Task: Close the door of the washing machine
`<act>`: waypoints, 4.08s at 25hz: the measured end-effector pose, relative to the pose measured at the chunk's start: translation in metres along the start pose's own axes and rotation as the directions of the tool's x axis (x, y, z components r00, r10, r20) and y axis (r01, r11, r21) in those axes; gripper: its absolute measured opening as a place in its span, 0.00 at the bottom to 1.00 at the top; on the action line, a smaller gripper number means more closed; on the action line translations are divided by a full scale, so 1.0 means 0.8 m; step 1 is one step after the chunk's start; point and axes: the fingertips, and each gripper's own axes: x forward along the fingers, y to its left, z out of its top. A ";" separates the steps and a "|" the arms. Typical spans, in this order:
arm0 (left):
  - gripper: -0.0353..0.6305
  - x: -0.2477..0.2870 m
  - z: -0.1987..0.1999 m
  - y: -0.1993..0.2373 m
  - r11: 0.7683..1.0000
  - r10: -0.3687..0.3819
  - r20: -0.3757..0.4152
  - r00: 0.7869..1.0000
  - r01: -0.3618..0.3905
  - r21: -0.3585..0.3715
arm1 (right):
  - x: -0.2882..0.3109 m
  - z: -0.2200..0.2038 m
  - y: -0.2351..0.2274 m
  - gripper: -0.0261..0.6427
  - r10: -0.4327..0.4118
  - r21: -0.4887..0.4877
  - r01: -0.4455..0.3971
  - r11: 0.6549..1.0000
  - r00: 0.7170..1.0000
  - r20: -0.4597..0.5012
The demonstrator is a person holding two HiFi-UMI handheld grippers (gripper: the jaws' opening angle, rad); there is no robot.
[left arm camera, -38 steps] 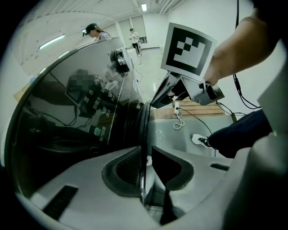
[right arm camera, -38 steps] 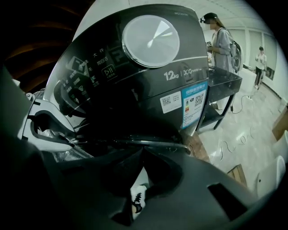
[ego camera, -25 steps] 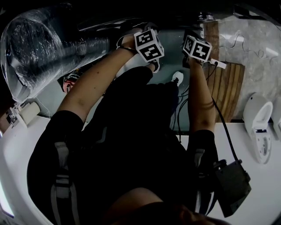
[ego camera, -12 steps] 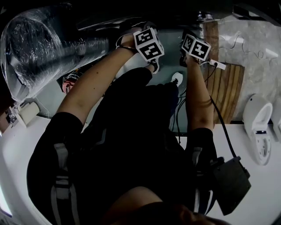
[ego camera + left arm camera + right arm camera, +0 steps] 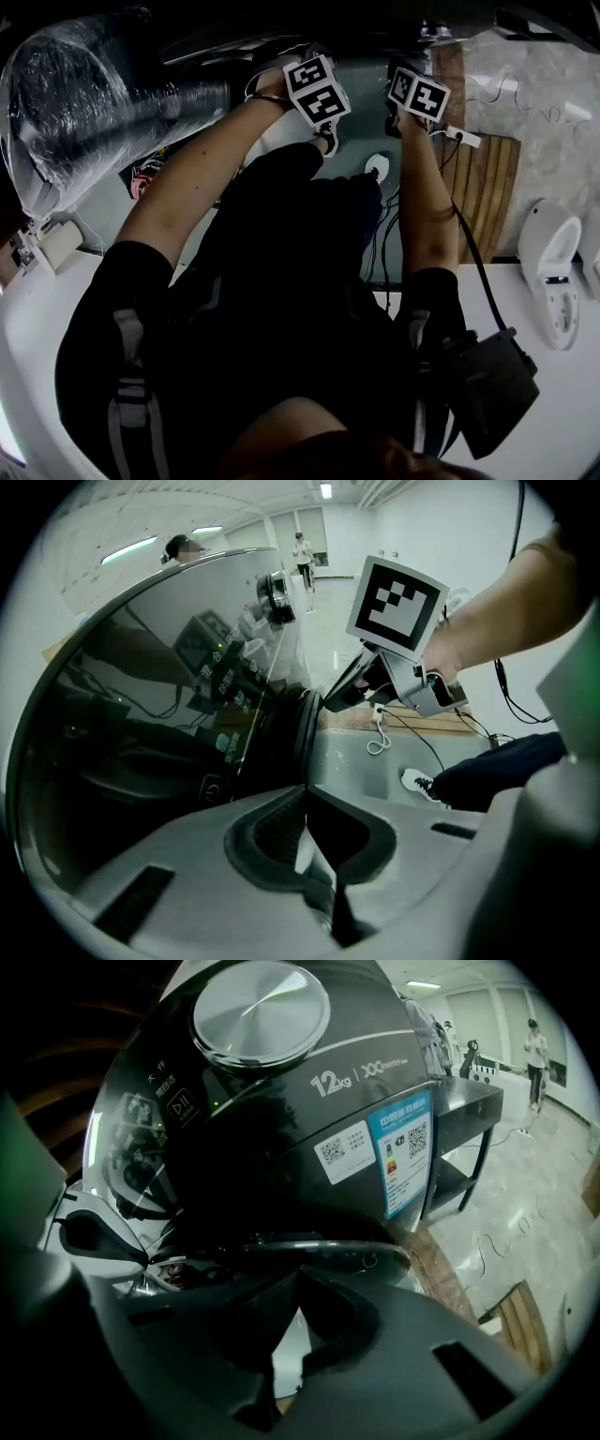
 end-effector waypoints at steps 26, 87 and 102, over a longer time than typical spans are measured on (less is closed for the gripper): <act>0.06 -0.160 0.014 -0.027 0.860 0.194 0.303 0.933 -0.013 -0.510 | -0.235 0.057 0.059 0.05 0.156 -0.288 -0.115 0.951 0.980 0.121; 0.06 -0.700 -0.205 -0.034 0.598 0.785 0.532 0.317 -0.166 -0.784 | -0.626 0.126 0.394 0.04 0.390 -0.588 0.042 0.808 0.710 0.586; 0.06 -0.716 -0.214 -0.034 0.575 0.808 0.522 0.275 -0.171 -0.800 | -0.632 0.133 0.390 0.04 0.373 -0.585 0.075 0.807 0.704 0.604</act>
